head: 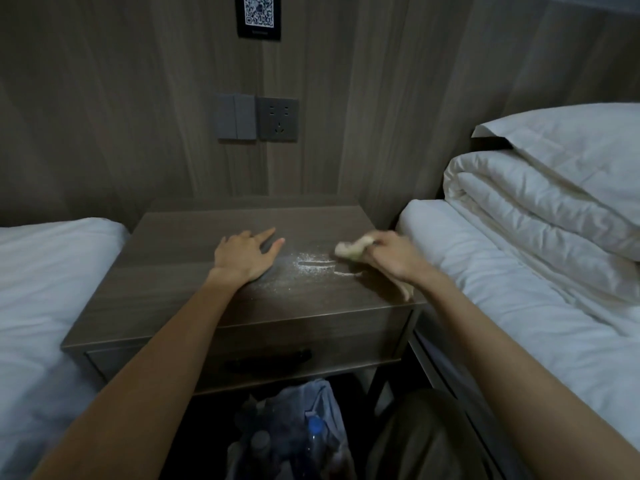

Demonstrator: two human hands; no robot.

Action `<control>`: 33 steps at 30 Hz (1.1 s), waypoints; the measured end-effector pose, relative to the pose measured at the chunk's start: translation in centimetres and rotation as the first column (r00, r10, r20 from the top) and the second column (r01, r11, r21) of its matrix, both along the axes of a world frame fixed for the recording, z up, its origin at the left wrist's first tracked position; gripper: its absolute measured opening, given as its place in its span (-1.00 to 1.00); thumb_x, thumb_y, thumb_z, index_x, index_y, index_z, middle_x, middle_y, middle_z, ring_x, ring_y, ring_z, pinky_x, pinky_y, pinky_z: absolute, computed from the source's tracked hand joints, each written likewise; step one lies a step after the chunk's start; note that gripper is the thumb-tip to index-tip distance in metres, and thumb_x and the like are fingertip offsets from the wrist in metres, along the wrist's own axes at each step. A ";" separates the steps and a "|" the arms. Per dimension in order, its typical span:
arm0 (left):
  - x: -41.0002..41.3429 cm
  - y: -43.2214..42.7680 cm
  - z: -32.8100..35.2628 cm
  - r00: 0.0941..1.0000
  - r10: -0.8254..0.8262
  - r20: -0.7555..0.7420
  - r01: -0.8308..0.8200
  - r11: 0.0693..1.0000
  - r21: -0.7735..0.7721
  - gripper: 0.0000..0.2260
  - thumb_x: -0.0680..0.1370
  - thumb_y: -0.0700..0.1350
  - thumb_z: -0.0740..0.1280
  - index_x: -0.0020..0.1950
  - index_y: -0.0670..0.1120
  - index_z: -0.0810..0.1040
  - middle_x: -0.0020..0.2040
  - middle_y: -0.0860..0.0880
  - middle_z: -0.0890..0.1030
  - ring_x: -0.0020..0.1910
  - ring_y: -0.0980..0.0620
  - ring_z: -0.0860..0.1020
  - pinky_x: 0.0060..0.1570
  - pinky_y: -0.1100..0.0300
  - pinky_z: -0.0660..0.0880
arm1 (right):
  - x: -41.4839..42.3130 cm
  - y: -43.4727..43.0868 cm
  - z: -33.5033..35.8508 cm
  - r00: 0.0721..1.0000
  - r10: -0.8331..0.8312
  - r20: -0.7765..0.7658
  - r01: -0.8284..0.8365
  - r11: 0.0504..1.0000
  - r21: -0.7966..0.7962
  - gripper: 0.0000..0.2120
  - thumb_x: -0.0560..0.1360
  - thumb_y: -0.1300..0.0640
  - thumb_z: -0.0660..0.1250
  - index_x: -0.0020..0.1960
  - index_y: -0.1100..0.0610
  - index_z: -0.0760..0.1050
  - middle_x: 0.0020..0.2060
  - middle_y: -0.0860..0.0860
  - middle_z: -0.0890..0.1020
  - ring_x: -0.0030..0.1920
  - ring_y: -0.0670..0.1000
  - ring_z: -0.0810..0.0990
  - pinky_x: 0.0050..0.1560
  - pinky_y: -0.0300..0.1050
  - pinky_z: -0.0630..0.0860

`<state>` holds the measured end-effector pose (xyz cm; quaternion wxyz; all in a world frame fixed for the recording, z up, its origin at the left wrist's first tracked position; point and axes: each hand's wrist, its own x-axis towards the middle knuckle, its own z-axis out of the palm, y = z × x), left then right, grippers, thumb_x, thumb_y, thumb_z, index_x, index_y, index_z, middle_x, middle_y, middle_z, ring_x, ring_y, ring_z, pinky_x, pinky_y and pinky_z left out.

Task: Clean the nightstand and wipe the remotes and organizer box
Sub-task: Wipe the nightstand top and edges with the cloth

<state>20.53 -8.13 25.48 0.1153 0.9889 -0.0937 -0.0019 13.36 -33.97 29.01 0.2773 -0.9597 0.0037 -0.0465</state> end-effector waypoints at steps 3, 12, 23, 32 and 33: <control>0.0 0.2 -0.2 1.000 -0.020 0.011 0.020 1.000 -0.010 -0.46 0.59 0.33 -0.10 0.55 0.19 0.14 0.45 -0.15 0.36 0.41 -0.19 0.34 0.38 -0.07 0.27 | 0.9 -0.5 1.3 0.943 -0.159 0.291 0.130 0.984 0.119 -0.67 0.51 0.16 0.16 0.16 -0.08 0.57 0.03 0.09 0.68 0.06 0.17 0.60 0.07 0.06 0.53; 2.2 0.4 -0.6 0.994 -0.023 0.104 0.023 1.000 -0.005 -0.50 0.59 0.32 -0.07 0.52 0.26 0.18 0.43 -0.10 0.40 0.37 -0.16 0.38 0.27 -0.01 0.37 | 10.4 -1.8 0.9 0.935 -0.178 0.306 0.149 0.982 0.116 -0.53 0.51 0.25 0.09 0.28 -0.12 0.52 0.18 0.06 0.63 0.20 0.19 0.54 0.17 0.06 0.50; 4.4 0.6 -1.7 0.914 -0.179 0.363 0.123 0.977 0.173 -0.51 0.59 0.30 -0.07 0.47 0.22 0.29 0.11 -0.03 0.56 0.02 -0.04 0.56 -0.12 0.13 0.48 | 23.1 0.3 -1.8 0.974 -0.042 0.221 0.056 0.997 -0.060 -0.60 0.56 0.22 0.16 0.32 -0.06 0.50 0.22 0.09 0.59 0.21 0.16 0.54 0.14 0.07 0.52; 5.9 1.0 -1.2 0.916 -0.213 0.340 0.171 0.974 0.149 -0.35 0.48 0.35 -0.27 0.44 0.26 0.33 0.10 0.04 0.61 0.00 0.00 0.57 -0.15 0.14 0.43 | 28.2 1.4 -5.5 0.992 0.106 -0.068 -0.120 0.963 -0.243 -0.61 0.59 0.03 0.10 0.39 -0.10 0.42 0.39 0.15 0.41 0.35 0.25 0.38 0.41 0.10 0.26; 5.8 0.9 -1.2 0.917 -0.213 0.336 0.168 0.973 0.157 -0.34 0.48 0.35 -0.27 0.45 0.26 0.32 0.08 0.04 0.60 -0.01 0.00 0.57 -0.16 0.14 0.43 | 28.0 1.4 -5.3 0.992 0.091 -0.087 -0.110 0.964 -0.242 -0.60 0.61 0.02 0.09 0.42 -0.09 0.38 0.42 0.13 0.36 0.39 0.24 0.33 0.45 0.11 0.21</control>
